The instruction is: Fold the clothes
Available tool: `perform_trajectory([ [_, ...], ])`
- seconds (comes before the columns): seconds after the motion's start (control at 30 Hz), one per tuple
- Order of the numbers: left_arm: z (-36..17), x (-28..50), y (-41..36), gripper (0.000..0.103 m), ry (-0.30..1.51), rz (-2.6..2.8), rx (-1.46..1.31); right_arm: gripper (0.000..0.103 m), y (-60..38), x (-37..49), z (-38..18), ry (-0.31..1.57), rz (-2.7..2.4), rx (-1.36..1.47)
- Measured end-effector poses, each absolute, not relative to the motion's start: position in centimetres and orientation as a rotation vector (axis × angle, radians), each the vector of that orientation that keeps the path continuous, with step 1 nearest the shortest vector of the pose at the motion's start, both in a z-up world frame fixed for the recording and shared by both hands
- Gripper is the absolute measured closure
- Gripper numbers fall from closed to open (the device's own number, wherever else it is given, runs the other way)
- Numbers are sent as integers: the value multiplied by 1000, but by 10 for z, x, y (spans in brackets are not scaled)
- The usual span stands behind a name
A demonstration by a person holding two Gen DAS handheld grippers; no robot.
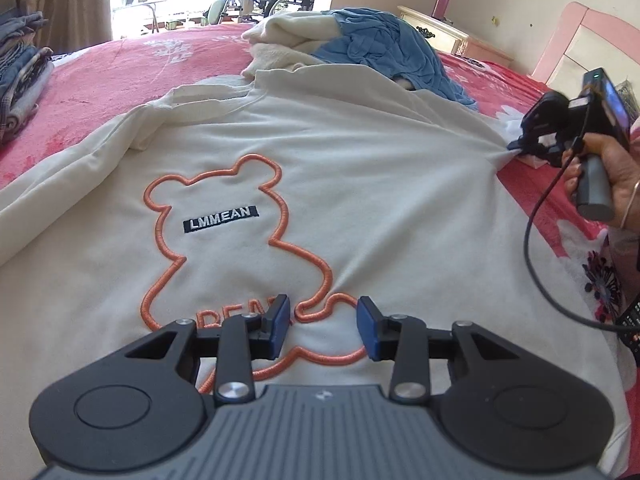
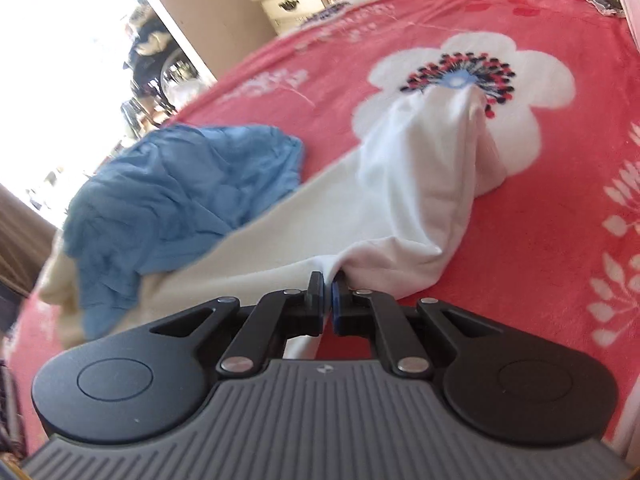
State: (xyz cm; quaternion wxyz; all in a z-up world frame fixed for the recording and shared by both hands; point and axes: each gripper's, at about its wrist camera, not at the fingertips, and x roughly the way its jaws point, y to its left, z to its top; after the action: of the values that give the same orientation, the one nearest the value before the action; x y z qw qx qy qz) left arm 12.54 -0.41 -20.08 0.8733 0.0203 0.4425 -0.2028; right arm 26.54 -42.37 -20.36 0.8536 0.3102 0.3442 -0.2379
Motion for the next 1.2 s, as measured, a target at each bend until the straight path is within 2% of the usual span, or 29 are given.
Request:
perform_trajectory([
  [0.13, -201, 123, -4, 65, 914, -428, 55, 98, -427, 261, -217, 731, -522, 708],
  [0.2, -201, 121, -3, 65, 911, -428, 46, 91, -428, 250, -216, 730, -523, 795],
  [0.27, -200, 121, -1, 65, 914, -423, 27, 73, -425, 234, -212, 759, -522, 879],
  [0.37, -196, 120, 3, 65, 931, -416, 1, 69, -401, 214, -198, 848, -463, 810],
  [0.6, -178, 102, 33, 64, 922, -341, -17, 68, -321, 182, -160, 844, -199, 391],
  [0.73, -176, 87, 70, 64, 944, -239, -90, 68, -281, 183, -172, 876, -1, 150],
  [0.8, -177, 79, 93, 64, 953, -185, -139, 70, -276, 191, -194, 984, -43, 45],
  [0.83, -178, 76, 106, 64, 959, -156, -159, 68, -281, 195, -196, 999, -80, 65],
  [0.97, -181, 68, 152, 64, 961, -63, -213, 69, -280, 203, -180, 978, -148, 124],
  [1.2, -184, 78, 194, 64, 907, -3, -296, 69, -169, 214, -148, 836, 262, 11],
])
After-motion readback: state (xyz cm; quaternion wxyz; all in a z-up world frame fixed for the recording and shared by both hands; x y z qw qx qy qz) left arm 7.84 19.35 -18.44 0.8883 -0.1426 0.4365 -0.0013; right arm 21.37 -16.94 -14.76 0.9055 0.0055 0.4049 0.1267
